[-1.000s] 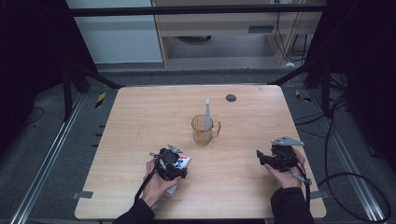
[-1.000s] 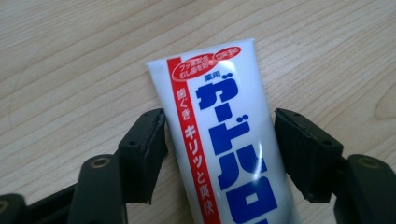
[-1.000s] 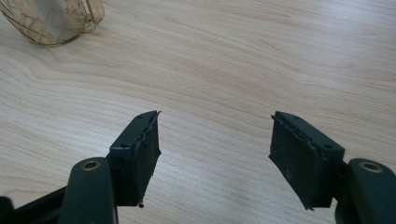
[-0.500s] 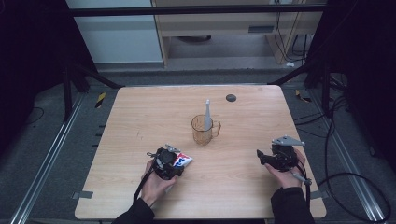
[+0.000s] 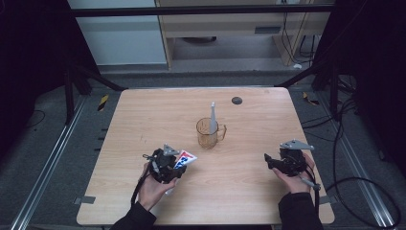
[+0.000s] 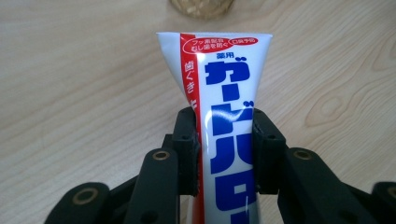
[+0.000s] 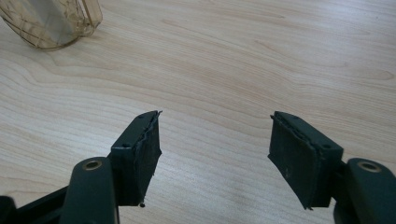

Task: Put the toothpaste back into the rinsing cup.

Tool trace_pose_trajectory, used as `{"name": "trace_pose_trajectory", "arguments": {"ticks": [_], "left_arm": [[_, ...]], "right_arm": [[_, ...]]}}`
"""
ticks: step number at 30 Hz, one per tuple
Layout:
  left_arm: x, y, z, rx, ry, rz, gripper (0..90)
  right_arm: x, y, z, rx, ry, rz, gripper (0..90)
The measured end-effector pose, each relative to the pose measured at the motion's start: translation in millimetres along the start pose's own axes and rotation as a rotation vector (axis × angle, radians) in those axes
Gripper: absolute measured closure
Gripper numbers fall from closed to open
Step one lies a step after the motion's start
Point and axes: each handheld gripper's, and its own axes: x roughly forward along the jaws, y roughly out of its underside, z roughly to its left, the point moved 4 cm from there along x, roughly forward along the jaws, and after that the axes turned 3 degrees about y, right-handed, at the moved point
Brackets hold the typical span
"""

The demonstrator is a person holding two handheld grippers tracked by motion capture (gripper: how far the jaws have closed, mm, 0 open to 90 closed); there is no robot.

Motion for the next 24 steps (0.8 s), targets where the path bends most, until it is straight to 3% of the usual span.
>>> {"name": "trace_pose_trajectory", "arguments": {"ticks": [5, 15, 24], "left_arm": [[-9.4, -6.0, -2.8, 0.007, -0.011, -0.069, 67.6], [-25.4, -17.5, 6.0, 0.005, -0.04, -0.139, 67.6], [-39.8, -45.2, 16.7, -0.001, -0.077, -0.23, 67.7]], "right_arm": [[0.6, 0.1, 0.3, 0.009, 0.001, -0.004, 31.1], [1.6, 1.9, 1.4, 0.01, -0.003, -0.002, 29.4], [1.9, 2.2, 2.9, 0.001, 0.008, -0.003, 29.0]]}}
